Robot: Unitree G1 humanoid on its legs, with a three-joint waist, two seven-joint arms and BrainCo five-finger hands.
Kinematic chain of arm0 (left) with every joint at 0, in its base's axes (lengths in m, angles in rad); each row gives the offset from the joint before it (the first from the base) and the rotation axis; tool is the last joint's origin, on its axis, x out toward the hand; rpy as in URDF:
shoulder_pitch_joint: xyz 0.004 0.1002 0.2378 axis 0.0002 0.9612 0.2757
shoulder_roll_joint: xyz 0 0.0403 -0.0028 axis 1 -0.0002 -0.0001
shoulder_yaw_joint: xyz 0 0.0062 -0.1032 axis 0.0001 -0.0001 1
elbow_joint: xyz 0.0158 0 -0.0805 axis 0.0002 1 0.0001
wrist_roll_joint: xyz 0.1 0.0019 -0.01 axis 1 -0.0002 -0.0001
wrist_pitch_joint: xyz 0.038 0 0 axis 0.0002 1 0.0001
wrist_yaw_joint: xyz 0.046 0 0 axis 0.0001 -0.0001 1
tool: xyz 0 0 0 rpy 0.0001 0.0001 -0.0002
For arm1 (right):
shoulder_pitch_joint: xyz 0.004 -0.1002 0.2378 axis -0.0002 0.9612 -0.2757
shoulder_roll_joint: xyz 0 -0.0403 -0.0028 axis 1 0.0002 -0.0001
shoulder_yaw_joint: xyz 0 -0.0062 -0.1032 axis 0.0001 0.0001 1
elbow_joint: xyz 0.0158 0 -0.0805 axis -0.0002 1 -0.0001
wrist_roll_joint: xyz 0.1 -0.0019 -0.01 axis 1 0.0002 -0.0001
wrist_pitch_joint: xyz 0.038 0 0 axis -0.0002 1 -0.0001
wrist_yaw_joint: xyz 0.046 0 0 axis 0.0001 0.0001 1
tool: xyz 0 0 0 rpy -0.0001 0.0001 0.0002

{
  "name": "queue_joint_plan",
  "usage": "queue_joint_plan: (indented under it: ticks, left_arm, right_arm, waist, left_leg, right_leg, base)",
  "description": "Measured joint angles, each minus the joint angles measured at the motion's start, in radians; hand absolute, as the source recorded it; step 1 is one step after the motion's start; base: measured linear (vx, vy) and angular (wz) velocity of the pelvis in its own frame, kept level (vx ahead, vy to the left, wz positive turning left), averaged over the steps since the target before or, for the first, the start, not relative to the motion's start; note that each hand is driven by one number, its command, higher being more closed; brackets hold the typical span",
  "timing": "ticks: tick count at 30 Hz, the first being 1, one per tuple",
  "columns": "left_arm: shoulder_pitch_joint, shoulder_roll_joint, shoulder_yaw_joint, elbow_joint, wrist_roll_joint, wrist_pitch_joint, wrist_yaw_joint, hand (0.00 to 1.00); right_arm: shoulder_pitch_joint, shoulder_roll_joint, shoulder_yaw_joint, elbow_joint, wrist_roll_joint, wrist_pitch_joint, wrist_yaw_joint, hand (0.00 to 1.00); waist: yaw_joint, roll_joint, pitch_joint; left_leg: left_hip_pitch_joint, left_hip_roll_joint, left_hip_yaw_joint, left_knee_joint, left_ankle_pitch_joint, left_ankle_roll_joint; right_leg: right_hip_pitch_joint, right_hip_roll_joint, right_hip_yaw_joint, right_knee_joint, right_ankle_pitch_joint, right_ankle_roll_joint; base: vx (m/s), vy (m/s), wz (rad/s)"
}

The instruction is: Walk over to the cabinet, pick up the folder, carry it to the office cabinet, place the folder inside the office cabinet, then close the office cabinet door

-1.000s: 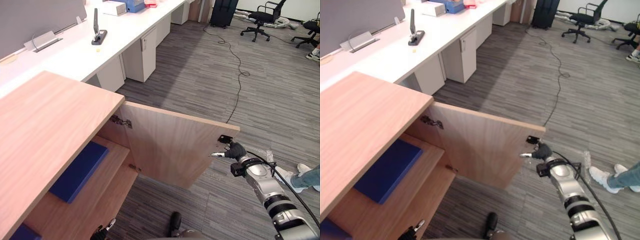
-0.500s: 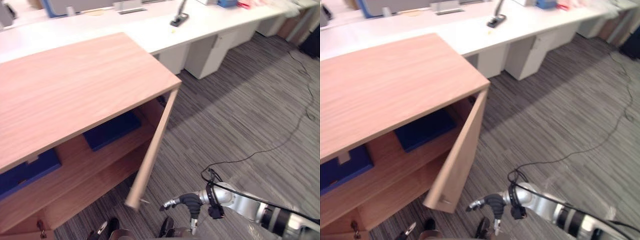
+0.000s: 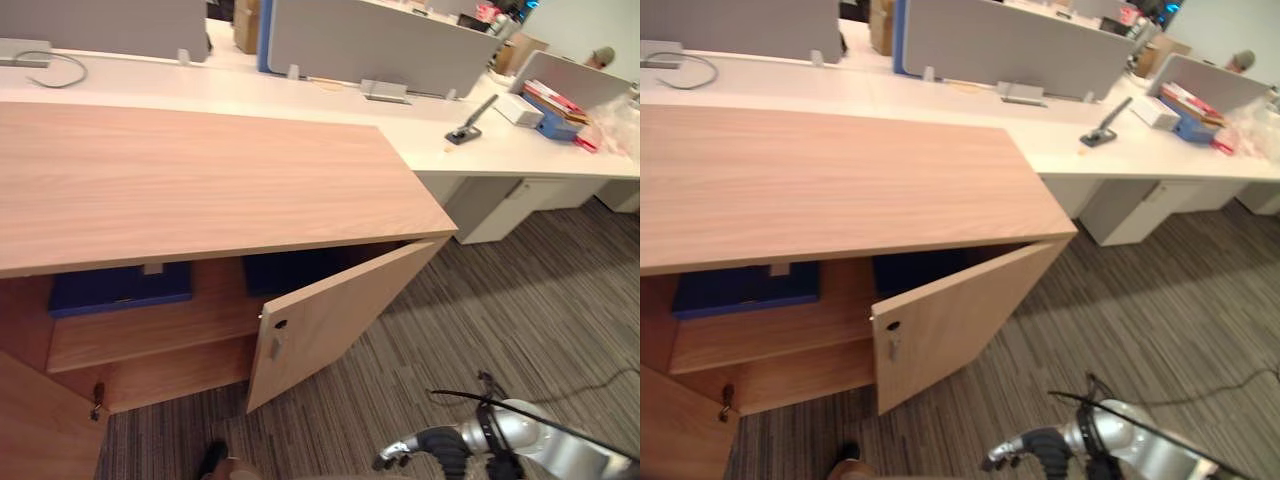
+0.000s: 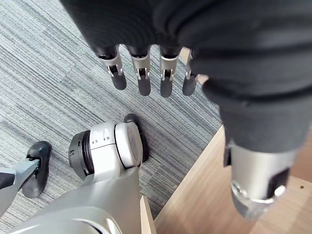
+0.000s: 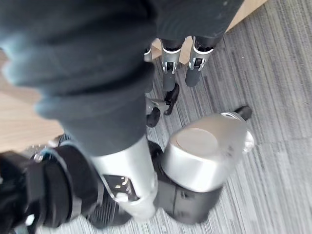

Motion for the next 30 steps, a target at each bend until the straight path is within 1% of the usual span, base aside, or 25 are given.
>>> queue_joint_plan:
  ticks: [1,2,3,4,5,6,7,8,9,10,11,13,14,15,16,18,19,21,24,25,26,27,28,29,30]
  left_arm:
    - [0.001,-0.003,-0.022,-0.011,-0.017,0.002,0.001,0.00]
    - [0.001,-0.004,-0.036,-0.016,-0.019,0.002,0.001,0.00]
    - [-0.006,-0.004,-0.067,-0.030,-0.025,0.002,0.004,0.00]
    - [-0.021,-0.008,-0.105,-0.046,-0.035,0.001,0.010,0.00]
    - [-0.028,-0.015,-0.122,-0.056,-0.040,0.001,0.015,0.00]
    - [-0.042,-0.034,-0.149,-0.079,-0.060,0.000,0.022,0.00]
    - [-0.050,-0.040,-0.163,-0.092,-0.063,-0.003,0.026,0.00]
    - [-0.059,-0.050,-0.182,-0.113,-0.063,-0.008,0.030,0.00]
    - [-0.059,-0.055,-0.188,-0.122,-0.063,-0.014,0.032,0.00]
    - [-0.055,-0.054,-0.188,-0.120,-0.068,-0.014,0.044,0.00]
    - [-0.043,-0.057,-0.188,-0.115,-0.071,-0.010,0.049,0.00]
    - [-0.025,-0.068,-0.188,-0.105,-0.071,-0.005,0.050,0.00]
    - [-0.023,-0.073,-0.187,-0.096,-0.071,-0.002,0.052,0.00]
    - [-0.017,-0.092,-0.187,-0.087,-0.070,0.003,0.053,0.00]
    - [-0.035,-0.100,-0.190,-0.074,-0.070,0.004,0.053,0.00]
    - [-0.038,-0.101,-0.218,-0.071,-0.067,0.013,0.049,0.00]
    - [-0.036,-0.099,-0.234,-0.069,-0.057,0.013,0.047,0.00]
    - [-0.037,-0.101,-0.254,-0.071,-0.054,0.013,0.045,0.00]
    - [-0.037,-0.110,-0.270,-0.072,-0.051,0.013,0.040,0.00]
    - [-0.031,-0.112,-0.296,-0.071,-0.043,0.014,0.038,0.00]
    - [-0.029,-0.112,-0.309,-0.071,-0.030,0.014,0.037,0.00]
    - [-0.029,-0.108,-0.348,-0.075,-0.017,0.011,0.037,0.00]
    - [-0.031,-0.100,-0.373,-0.076,-0.012,0.009,0.037,0.00]
    - [-0.044,-0.076,-0.426,-0.076,-0.008,0.010,0.038,0.00]
    - [-0.060,-0.064,-0.466,-0.078,0.015,0.005,0.044,0.00]
  right_arm:
    - [-0.037,0.134,0.000,0.133,-0.022,0.004,-0.044,0.00]
    - [-0.052,0.188,-0.002,0.191,-0.022,0.005,-0.062,0.00]
    - [-0.079,0.295,-0.022,0.312,-0.021,0.007,-0.113,0.00]
    - [-0.116,0.393,-0.063,0.446,-0.022,0.008,-0.174,0.00]
    - [-0.140,0.434,-0.089,0.512,-0.023,0.008,-0.209,0.00]
    - [-0.183,0.499,-0.160,0.634,-0.028,0.009,-0.272,0.00]
    - [-0.198,0.523,-0.200,0.684,-0.034,0.009,-0.303,0.00]
    - [-0.218,0.557,-0.277,0.764,-0.051,0.009,-0.365,0.00]
    - [-0.232,0.579,-0.339,0.821,-0.060,0.012,-0.406,0.00]
    - [-0.247,0.618,-0.424,0.896,-0.060,0.019,-0.458,0.00]
    - [-0.252,0.657,-0.524,0.965,-0.058,0.027,-0.503,0.00]
    - [-0.228,0.695,-0.661,1.047,-0.050,0.034,-0.568,0.00]
    - [-0.213,0.701,-0.703,1.065,-0.033,0.038,-0.589,0.00]
    - [-0.187,0.704,-0.779,1.105,-0.007,0.045,-0.619,0.00]
    - [-0.177,0.717,-0.845,1.156,0.009,0.056,-0.637,0.00]
    - [-0.146,0.737,-0.923,1.213,0.033,0.073,-0.640,0.00]
    - [-0.122,0.751,-0.971,1.242,0.054,0.078,-0.647,0.00]
    - [-0.094,0.774,-1.022,1.275,0.068,0.087,-0.649,0.00]
    - [-0.093,0.794,-1.062,1.304,0.065,0.105,-0.650,0.00]
    - [-0.084,0.793,-1.090,1.305,0.062,0.109,-0.652,0.00]
    - [-0.077,0.791,-1.097,1.303,0.062,0.109,-0.655,0.00]
    - [-0.065,0.790,-1.098,1.299,0.062,0.108,-0.660,0.00]
    - [-0.062,0.794,-1.097,1.294,0.062,0.108,-0.668,0.00]
    - [-0.053,0.815,-1.092,1.269,0.062,0.106,-0.676,0.00]
    - [-0.055,0.831,-1.077,1.241,0.063,0.102,-0.685,0.00]
  waist:
    - [0.010,0.006,0.002]
    - [0.014,0.011,0.002]
    - [0.017,0.021,0.003]
    - [0.020,0.042,0.018]
    - [0.023,0.056,0.027]
    - [0.021,0.076,0.040]
    - [0.014,0.086,0.048]
    - [0.002,0.104,0.057]
    - [-0.002,0.123,0.064]
    - [-0.001,0.138,0.067]
    - [-0.003,0.152,0.072]
    - [-0.009,0.152,0.069]
    - [-0.016,0.155,0.063]
    - [-0.037,0.177,0.047]
    - [-0.057,0.158,0.050]
    - [-0.065,0.136,0.043]
    - [-0.067,0.141,0.039]
    - [-0.072,0.154,0.030]
    - [-0.079,0.177,0.024]
    - [-0.084,0.193,0.017]
    - [-0.088,0.202,0.011]
    - [-0.098,0.209,0.006]
    - [-0.109,0.210,0.008]
    - [-0.121,0.214,0.010]
    - [-0.123,0.212,0.025]
  left_leg:
    - [0.000,-0.003,-0.011,-0.001,0.001,0.002]
    - [-0.002,-0.004,-0.018,0.000,0.002,0.002]
    - [-0.017,-0.008,-0.038,0.011,0.002,0.002]
    - [-0.032,-0.012,-0.050,0.031,0.008,-0.007]
    - [-0.040,-0.016,-0.045,0.047,0.016,-0.017]
    - [-0.077,-0.026,0.057,0.103,0.019,0.012]
    - [-0.104,-0.032,0.133,0.140,0.019,0.054]
    - [-0.142,-0.026,0.271,0.199,0.021,0.117]
    - [-0.153,-0.011,0.366,0.227,0.005,0.142]
    - [-0.161,0.028,0.464,0.286,-0.061,0.167]
    - [-0.173,0.069,0.505,0.374,-0.122,0.156]
    - [-0.169,0.101,0.542,0.503,-0.184,0.141]
    - [-0.164,0.112,0.559,0.525,-0.194,0.138]
    - [-0.147,0.115,0.583,0.468,-0.214,0.085]
    - [-0.133,0.054,0.568,0.371,-0.184,0.076]
    - [-0.084,-0.040,0.539,0.219,-0.111,0.093]
    - [-0.048,-0.081,0.509,0.157,-0.085,0.098]
    - [-0.009,-0.123,0.457,0.086,-0.050,0.104]
    - [0.027,-0.161,0.391,0.022,-0.019,0.114]
    - [0.041,-0.177,0.340,0.006,-0.012,0.116]
    - [0.041,-0.184,0.316,0.002,-0.007,0.123]
    - [0.055,-0.208,0.253,-0.004,-0.005,0.126]
    - [0.061,-0.221,0.220,-0.010,0.000,0.134]
    - [0.054,-0.236,0.161,-0.007,0.007,0.144]
    - [0.052,-0.242,0.121,-0.004,0.012,0.135]
  right_leg:
    - [0.007,-0.001,-0.008,0.000,-0.001,0.001]
    - [0.009,0.000,-0.012,0.000,-0.001,0.002]
    - [0.011,0.000,-0.027,0.000,-0.002,0.004]
    - [0.016,0.000,-0.033,0.001,-0.004,0.003]
    - [0.018,-0.002,-0.037,0.000,-0.004,0.003]
    - [0.020,-0.011,-0.048,0.000,-0.006,0.004]
    - [0.019,-0.017,-0.050,-0.004,-0.006,0.004]
    - [0.021,-0.019,-0.049,-0.021,-0.003,0.000]
    - [0.030,-0.012,-0.056,-0.031,0.006,-0.013]
    - [0.041,-0.007,-0.089,-0.036,0.014,-0.023]
    - [0.061,-0.004,-0.114,-0.039,0.014,-0.022]
    - [0.087,-0.015,-0.143,-0.049,0.021,-0.011]
    - [0.089,-0.019,-0.160,-0.051,0.025,-0.005]
    - [0.101,-0.023,-0.203,-0.052,0.031,0.010]
    - [0.102,-0.045,-0.233,-0.058,0.045,0.038]
    - [0.125,-0.072,-0.269,-0.108,0.085,0.043]
    - [0.158,-0.091,-0.301,-0.116,0.088,0.045]
    - [0.195,-0.110,-0.348,-0.114,0.089,0.045]
    - [0.243,-0.142,-0.415,-0.079,0.089,0.047]
    - [0.255,-0.192,-0.444,0.024,0.085,0.050]
    - [0.255,-0.217,-0.443,0.079,0.083,0.049]
    - [0.248,-0.272,-0.392,0.206,0.072,0.030]
    - [0.224,-0.303,-0.334,0.274,0.058,0.012]
    - [0.176,-0.295,-0.141,0.312,-0.026,0.016]
    - [0.129,-0.239,0.087,0.285,-0.066,0.044]
  base:
    - [-0.04,0.025,0.33]
    - [-0.04,0.008,0.36]
    - [-0.03,-0.004,0.41]
    - [-0.03,-0.001,0.42]
    - [-0.04,0.020,0.49]
    - [-0.04,0.042,0.53]
    - [-0.07,0.093,0.93]
    - [-0.06,0.097,0.93]
    - [-0.05,0.120,0.92]
    - [-0.01,0.091,0.59]
    - [0.00,0.086,0.40]
    - [0.12,0.107,0.38]
    - [0.18,0.149,0.77]
    - [0.14,0.158,1.02]
    - [0.12,0.137,1.05]
    - [0.14,0.131,0.92]
    - [0.16,0.142,0.93]
    - [0.16,0.128,0.94]
    - [0.11,0.093,0.80]
    - [0.11,0.111,0.95]
    - [0.12,0.123,1.32]
    - [0.10,0.083,1.14]
    - [0.10,0.091,1.57]
    - [0.04,0.044,1.46]
    - [-0.01,0.011,1.57]
